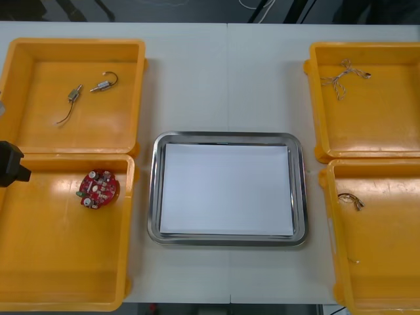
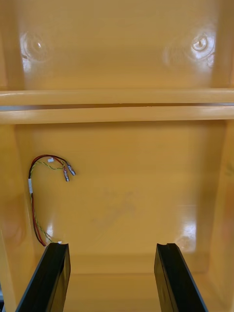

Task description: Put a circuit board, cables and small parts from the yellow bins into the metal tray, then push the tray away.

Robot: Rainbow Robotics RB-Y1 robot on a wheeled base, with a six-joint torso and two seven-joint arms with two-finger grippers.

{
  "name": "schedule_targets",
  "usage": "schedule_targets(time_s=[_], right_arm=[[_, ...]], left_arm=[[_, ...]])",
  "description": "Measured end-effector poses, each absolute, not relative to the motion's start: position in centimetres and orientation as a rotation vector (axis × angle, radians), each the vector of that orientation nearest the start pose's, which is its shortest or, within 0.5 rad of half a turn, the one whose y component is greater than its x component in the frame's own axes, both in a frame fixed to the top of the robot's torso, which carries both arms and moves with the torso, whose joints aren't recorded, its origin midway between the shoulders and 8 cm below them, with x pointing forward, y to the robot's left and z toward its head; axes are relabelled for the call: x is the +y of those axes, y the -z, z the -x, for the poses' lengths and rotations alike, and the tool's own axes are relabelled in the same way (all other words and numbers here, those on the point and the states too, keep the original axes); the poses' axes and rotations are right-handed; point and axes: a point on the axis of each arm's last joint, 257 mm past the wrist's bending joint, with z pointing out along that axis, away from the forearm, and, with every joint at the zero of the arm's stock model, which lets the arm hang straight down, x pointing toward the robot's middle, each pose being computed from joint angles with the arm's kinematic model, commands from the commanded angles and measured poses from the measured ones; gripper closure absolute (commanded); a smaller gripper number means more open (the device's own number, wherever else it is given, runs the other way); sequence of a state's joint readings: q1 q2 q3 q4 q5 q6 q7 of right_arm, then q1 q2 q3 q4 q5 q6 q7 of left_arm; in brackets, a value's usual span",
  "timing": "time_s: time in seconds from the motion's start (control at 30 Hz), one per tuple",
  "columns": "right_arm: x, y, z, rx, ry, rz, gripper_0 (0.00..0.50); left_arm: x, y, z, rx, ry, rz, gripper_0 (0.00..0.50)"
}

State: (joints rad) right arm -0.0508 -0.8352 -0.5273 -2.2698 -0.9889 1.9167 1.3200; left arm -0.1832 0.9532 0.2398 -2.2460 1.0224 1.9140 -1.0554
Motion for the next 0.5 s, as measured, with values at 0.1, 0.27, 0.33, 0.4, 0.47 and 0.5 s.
schedule_targets(time_s=[0.1, 0.27, 0.33, 0.4, 0.47, 0.5], right_arm=[[-40.38, 13.07, -34.51, 2.617, 0.017, -0.019, 0.0], [-40.38, 13.07, -34.51, 2.617, 0.017, -0.019, 0.0], [-40.38, 13.07, -34.51, 2.617, 0.017, -0.019, 0.0], [-40.38, 13.07, -34.51, 2.617, 0.017, -0.019, 0.0], [-40.38, 13.07, -34.51, 2.617, 0.017, -0.019, 0.0], [-40.38, 13.07, -34.51, 2.617, 0.017, -0.019, 0.0]], left_arm=[[35.77, 14.56, -35.63, 2.731, -0.016, 0.045, 0.0], [35.77, 14.56, -35.63, 2.731, -0.016, 0.045, 0.0], [35.77, 14.56, -35.63, 2.731, -0.016, 0.045, 0.0], [35.77, 14.56, -35.63, 2.731, -0.016, 0.045, 0.0], [35.77, 14.56, -35.63, 2.731, -0.016, 0.045, 0.0], [35.77, 14.56, -35.63, 2.731, -0.016, 0.045, 0.0]])
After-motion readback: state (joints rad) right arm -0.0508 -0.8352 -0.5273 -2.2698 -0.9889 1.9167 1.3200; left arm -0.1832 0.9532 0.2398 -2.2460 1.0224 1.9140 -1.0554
